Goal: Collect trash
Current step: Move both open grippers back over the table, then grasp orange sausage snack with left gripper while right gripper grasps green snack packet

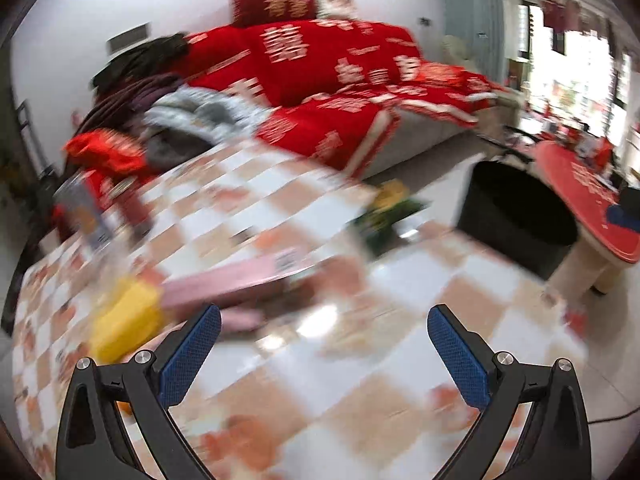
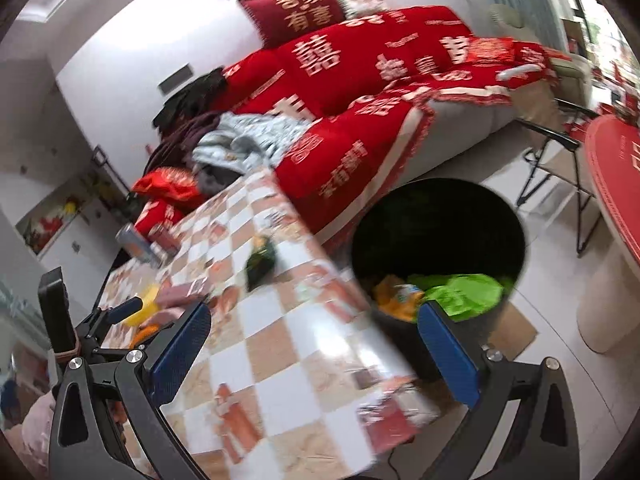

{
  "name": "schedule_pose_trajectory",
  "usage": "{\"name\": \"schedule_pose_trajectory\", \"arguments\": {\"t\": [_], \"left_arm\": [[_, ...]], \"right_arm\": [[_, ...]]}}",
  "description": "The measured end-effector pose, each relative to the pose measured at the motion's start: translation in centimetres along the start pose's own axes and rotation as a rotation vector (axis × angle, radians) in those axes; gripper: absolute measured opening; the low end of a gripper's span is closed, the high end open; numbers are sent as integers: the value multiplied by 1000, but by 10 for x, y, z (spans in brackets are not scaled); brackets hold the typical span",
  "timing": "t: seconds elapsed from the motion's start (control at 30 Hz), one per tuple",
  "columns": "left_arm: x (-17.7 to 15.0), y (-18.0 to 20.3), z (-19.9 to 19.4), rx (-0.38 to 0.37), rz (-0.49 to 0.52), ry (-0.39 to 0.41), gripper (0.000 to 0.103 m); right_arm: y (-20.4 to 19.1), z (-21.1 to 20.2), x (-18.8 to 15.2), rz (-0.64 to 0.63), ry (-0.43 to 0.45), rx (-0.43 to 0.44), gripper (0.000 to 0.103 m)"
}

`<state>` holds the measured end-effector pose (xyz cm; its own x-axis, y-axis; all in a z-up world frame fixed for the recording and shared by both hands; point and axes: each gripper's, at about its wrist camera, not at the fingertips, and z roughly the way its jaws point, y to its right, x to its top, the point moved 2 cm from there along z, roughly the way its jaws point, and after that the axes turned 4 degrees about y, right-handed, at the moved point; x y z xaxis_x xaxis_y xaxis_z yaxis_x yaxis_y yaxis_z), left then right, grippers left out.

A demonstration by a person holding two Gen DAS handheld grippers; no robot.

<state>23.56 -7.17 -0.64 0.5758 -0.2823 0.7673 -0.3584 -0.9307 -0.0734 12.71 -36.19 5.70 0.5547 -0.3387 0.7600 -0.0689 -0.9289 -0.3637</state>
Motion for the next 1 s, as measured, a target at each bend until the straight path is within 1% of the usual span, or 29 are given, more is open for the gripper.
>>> {"name": "schedule_pose_trajectory", "arguments": {"t": [0.1,0.17,0.27,0.33,0.4,0.53,0.73,0.83,0.9,0.97,1.0], "left_arm": [[-22,-43,-5,61,-19,-18,103],[-37,-67,-8,88,-27,-29,103],[-53,-94,-10,109,-51,-48,103],[-58,-108,-6,117,-82,-63,103],[-62,-123,1,125,-121,-79,103],[-66,-135,16,125,-167,-110,103],[-68,-138,32,124,-192,-137,103],[-67,-138,35,125,-195,-141,103],[-66,-139,35,120,-197,-141,103],[-64,-140,37,110,-199,-154,103],[-64,-140,37,111,-197,-152,103]], "right_arm": [[-30,18,-5,-45,-38,29,103],[-50,33,-8,-80,-69,52,103],[-72,55,-12,-118,-110,65,103],[-78,69,-13,-110,-130,56,103],[-77,85,-12,-70,-151,46,103],[-71,115,-7,17,-170,23,103],[-60,165,3,48,-179,-57,103],[-52,189,5,67,-192,-78,103],[-46,199,8,92,-193,-77,102],[-43,210,11,111,-194,-66,100],[-42,214,12,112,-195,-60,95]]}}
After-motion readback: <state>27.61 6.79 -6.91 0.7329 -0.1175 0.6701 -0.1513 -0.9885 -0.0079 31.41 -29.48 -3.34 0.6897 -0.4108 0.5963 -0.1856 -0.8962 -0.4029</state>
